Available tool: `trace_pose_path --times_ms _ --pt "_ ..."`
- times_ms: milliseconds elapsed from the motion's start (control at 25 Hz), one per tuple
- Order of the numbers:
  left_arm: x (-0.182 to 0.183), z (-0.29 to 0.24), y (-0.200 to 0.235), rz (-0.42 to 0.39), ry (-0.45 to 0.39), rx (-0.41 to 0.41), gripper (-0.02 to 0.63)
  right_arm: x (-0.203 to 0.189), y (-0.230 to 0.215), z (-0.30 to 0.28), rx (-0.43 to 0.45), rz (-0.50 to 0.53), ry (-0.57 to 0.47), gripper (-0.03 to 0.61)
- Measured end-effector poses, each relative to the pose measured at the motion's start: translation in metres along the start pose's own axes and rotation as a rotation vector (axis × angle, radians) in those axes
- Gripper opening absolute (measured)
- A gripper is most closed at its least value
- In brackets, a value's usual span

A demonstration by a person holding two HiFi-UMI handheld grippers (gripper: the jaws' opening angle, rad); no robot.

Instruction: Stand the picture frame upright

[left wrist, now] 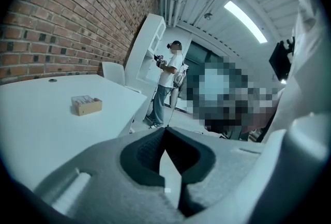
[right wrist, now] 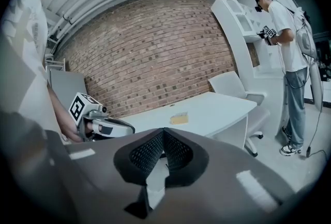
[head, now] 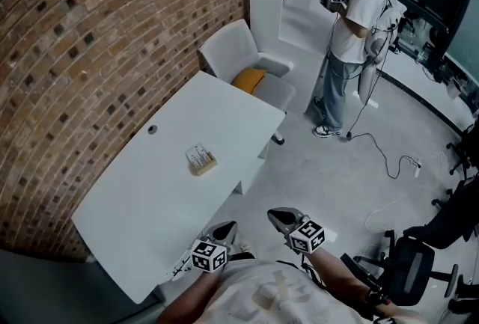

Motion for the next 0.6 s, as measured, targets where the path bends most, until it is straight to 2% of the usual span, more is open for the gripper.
trace_pose_path --times_ms 280,600 --pt "0.035 -0.014 0.042 0.011 -0.052 0.015 0.003 0.019 -0.018 -0.050 0.009 0.021 0.024 0.006" --pt "0.063 -0.015 0.099 0.031 -0.126 0.080 0.003 0.030 -0.031 -0.110 0.059 0.060 0.080 0.006"
Point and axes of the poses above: the fingertips, and each gripper's own axes: z backward along the fingers, y to its left, x out of its top, the point moved 1 cm from there along z, backward along the fingers, and after that the axes turned 14 degrees about -y, right-handed, at the moved point
